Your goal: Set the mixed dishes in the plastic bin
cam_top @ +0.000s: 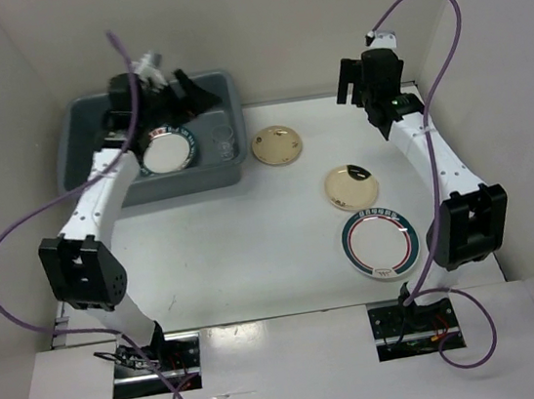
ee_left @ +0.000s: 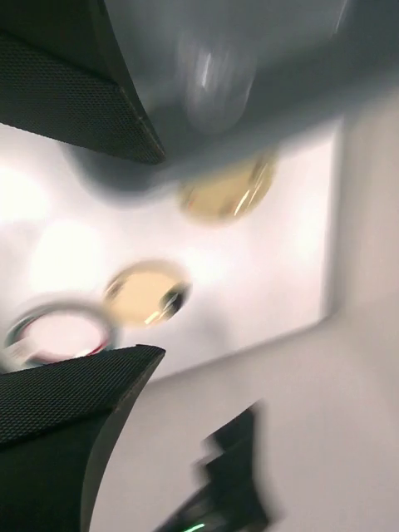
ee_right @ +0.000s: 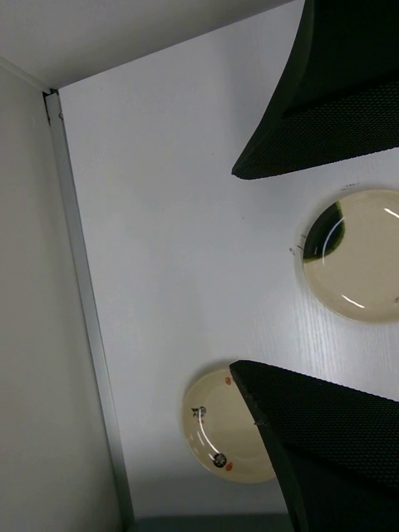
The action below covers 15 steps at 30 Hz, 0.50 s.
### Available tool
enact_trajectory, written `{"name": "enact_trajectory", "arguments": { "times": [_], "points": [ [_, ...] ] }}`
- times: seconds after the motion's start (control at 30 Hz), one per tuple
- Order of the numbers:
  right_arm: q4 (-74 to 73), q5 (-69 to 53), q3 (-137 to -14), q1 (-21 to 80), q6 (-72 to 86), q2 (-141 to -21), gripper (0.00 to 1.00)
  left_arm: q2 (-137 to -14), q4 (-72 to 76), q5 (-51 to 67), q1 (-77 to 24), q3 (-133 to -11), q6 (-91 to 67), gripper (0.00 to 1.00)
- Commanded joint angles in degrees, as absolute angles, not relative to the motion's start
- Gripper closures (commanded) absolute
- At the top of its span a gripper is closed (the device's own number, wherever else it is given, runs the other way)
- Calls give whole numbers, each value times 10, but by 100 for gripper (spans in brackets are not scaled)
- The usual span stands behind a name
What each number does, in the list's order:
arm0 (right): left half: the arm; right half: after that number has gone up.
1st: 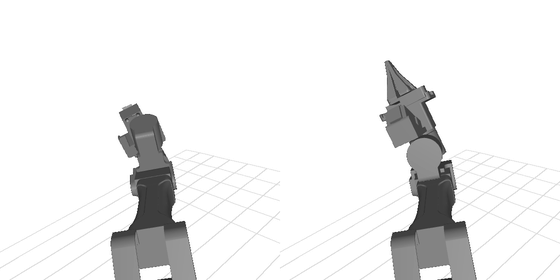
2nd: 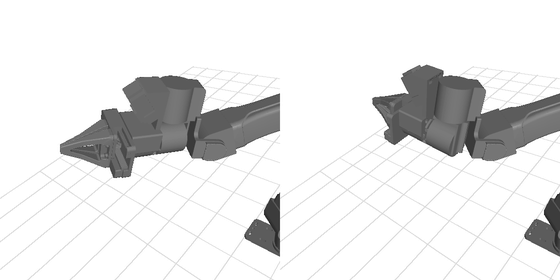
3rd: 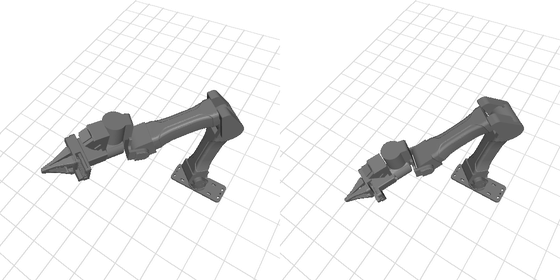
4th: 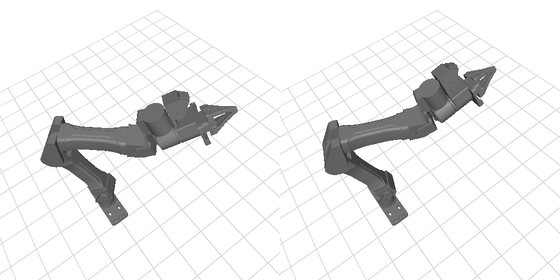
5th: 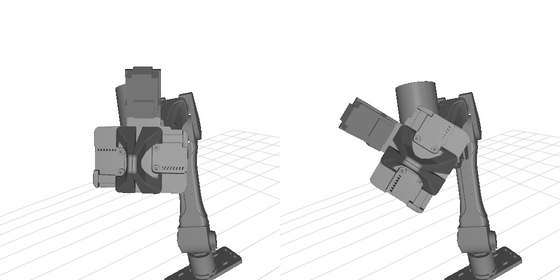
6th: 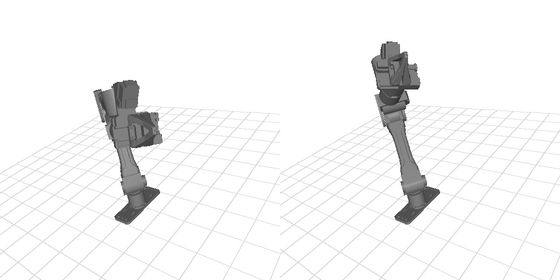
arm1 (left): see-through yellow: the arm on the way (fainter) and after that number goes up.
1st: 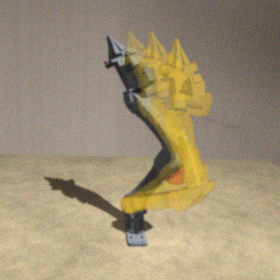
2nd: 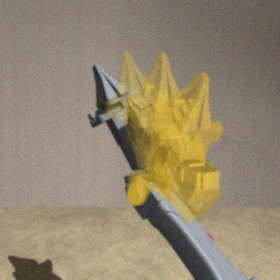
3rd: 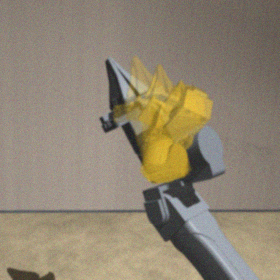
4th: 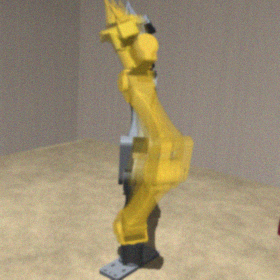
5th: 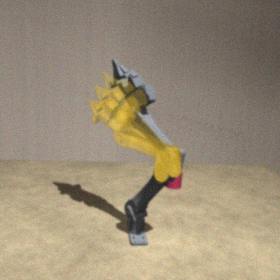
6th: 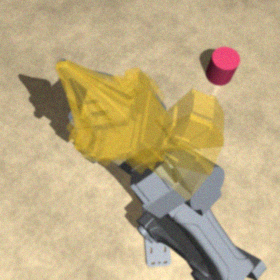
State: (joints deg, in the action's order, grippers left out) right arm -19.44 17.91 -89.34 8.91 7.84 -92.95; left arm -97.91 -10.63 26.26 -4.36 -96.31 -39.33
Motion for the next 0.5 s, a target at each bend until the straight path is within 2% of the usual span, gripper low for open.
{"name": "enact_trajectory", "arguments": {
  "times": [0.0, 0.1, 0.23, 0.37, 0.47],
  "points": [
    [-171, 170, -875, 91, 92, -872, 6, -973, -85, 338, -171, -896, -391, 4],
    [-171, 170, -868, 91, 109, -847, 6, -987, -91, 323, -274, -877, -380, 4],
    [-154, 206, -827, 91, 115, -808, 6, -1015, -84, 334, -340, -829, -380, 1],
    [-148, 247, -819, 91, 123, -775, 5, -1052, -53, 394, -352, -770, -390, 1],
    [-148, 267, -814, 91, 139, -762, 5, -1078, -58, 370, -381, -757, -375, 2]
  ]
}}
